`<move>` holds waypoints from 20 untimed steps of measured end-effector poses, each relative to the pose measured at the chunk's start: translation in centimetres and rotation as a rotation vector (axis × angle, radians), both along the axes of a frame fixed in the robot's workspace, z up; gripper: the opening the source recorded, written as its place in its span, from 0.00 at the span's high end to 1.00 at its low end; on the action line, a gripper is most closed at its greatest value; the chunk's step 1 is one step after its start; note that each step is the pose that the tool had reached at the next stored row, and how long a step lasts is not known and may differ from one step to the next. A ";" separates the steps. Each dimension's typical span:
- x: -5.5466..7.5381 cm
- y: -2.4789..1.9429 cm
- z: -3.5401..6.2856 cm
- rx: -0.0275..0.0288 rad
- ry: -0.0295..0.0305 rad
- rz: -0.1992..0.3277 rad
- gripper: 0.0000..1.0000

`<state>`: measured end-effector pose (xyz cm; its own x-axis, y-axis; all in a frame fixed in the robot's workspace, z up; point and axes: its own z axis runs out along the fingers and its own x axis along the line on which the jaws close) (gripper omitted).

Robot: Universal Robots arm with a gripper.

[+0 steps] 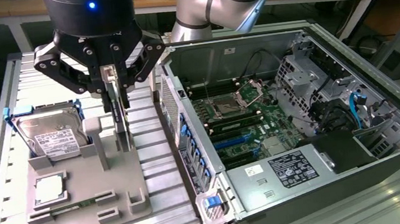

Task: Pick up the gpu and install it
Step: 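Pick up the gpu and move the gpu toward the slot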

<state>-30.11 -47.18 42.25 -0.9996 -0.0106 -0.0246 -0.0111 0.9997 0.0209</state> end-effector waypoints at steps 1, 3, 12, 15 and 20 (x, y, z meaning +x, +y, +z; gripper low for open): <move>0.0 0.00 0.01 -0.0001 0.0001 0.000 0.73; 0.1 0.00 0.01 -0.0001 0.0001 0.000 0.73; 1.1 0.00 0.00 0.0000 0.0003 0.000 0.73; 1.4 0.00 0.00 0.0000 0.0005 0.000 0.73; 2.0 0.00 0.00 0.0000 0.0005 0.000 0.73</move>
